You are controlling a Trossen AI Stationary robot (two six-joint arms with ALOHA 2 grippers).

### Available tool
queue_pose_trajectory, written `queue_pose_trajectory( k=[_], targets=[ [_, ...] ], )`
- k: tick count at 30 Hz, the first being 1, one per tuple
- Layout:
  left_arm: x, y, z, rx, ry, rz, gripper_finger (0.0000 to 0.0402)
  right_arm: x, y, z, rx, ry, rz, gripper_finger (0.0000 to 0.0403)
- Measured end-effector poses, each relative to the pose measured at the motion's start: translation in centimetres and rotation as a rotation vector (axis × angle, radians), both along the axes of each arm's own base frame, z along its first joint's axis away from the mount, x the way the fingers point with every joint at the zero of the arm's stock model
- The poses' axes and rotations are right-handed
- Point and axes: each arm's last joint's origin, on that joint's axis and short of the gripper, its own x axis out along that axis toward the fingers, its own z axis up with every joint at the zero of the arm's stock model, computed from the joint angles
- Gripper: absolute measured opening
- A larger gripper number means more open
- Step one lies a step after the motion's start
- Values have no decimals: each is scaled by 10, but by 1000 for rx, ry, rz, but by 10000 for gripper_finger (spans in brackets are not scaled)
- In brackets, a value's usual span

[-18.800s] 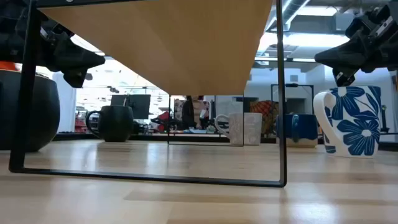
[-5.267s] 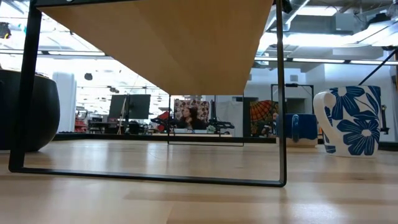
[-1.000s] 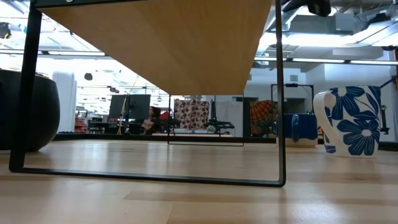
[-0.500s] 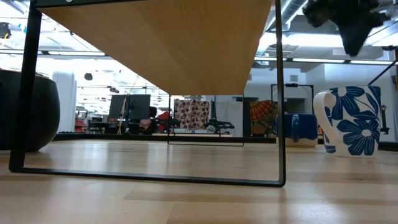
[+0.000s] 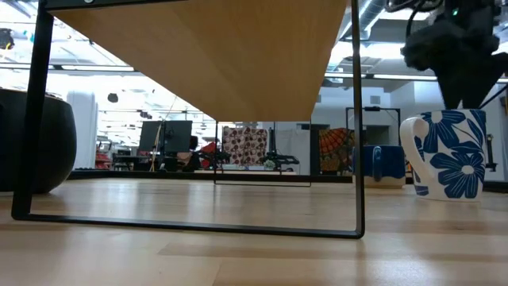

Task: Place coffee mugs
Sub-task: Put the blue patterned mug on the shelf

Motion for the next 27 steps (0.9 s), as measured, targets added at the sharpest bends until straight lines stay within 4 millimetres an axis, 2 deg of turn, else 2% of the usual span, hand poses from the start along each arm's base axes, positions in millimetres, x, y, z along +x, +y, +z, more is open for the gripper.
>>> queue_pose_trajectory(
  k=[4, 8, 13, 16, 20, 24, 27],
  targets=[
    [0, 0, 0, 1, 0, 1, 174, 6, 1, -16, 3, -14, -6, 232],
    [0, 0, 0, 1, 0, 5, 174, 9, 1, -30, -4, 57, -9, 228],
    [0, 0, 0, 4, 0, 10, 174, 14, 2, -34, -8, 76, 0, 216],
    [0, 1, 0, 7, 1, 41, 174, 13, 2, -34, 0, 79, 12, 192],
    [-1, 1, 0, 7, 0, 53, 174, 10, 3, -21, 34, 69, 77, 118],
    [-1, 1, 2, 16, -12, 48, 174, 5, 1, 10, 35, 29, 146, 21],
    [-1, 1, 2, 16, -12, 48, 174, 3, -2, 34, 34, -56, 141, 24]
  ],
)
